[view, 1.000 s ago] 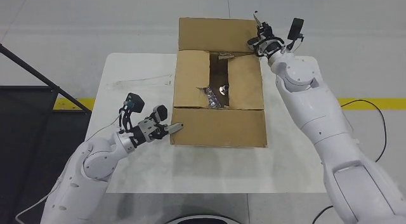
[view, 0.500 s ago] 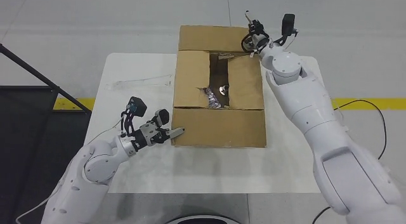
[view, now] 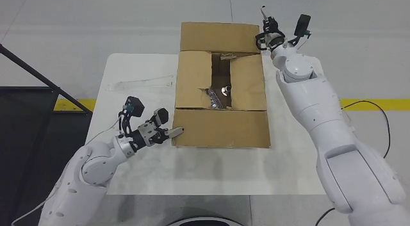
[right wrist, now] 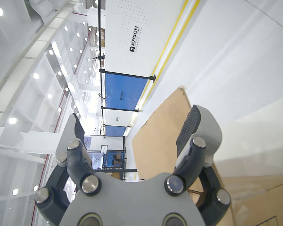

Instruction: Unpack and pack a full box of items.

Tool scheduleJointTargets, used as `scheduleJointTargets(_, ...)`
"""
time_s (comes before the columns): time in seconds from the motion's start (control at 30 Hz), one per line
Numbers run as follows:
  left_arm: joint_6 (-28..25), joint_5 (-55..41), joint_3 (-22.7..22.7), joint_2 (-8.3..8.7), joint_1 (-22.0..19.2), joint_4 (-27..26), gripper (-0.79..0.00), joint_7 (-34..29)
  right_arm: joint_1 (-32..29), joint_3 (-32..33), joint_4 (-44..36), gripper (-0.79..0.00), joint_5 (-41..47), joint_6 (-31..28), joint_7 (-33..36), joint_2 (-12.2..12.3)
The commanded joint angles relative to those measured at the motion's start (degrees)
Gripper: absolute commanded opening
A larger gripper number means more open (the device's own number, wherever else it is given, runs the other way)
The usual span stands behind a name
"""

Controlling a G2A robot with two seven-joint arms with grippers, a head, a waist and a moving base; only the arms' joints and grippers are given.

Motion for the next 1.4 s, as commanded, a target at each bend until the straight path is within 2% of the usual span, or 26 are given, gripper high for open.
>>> scheduleJointTargets(0.0,0.0,-0.8,-0.7,0.09,0.1,0.1,0.0,0.4,-0.4,1.4,0.4,0.0,0.3,-1.3,-0.4,0.6)
scheduleJointTargets(0.17,0.4,-2.0,-2.9,0.38,-0.1,0.7,0.0,1.1,-1.4,4.2,1.4,0.0,1.3,-0.9,0.8,2.0)
scheduleJointTargets(0.37,1.7,-4.4,-5.7,0.61,0.5,1.1,0.0,2.7,-1.4,4.2,1.4,0.0,1.3,-0.9,0.8,2.0)
scheduleJointTargets(0.7,2.3,-6.1,-5.8,0.73,-0.1,1.1,0.0,2.2,-4.4,5.5,-1.8,0.0,1.5,1.4,2.2,2.3)
scheduleJointTargets(0.87,2.6,-6.0,-5.9,0.72,0.3,1.2,0.0,3.3,-4.9,6.4,-1.9,0.0,2.1,3.5,6.0,2.2)
scheduleJointTargets(1.37,4.4,-5.6,-5.7,0.63,0.6,1.7,0.0,5.5,-5.3,8.8,0.0,0.0,5.1,1.6,19.1,1.7)
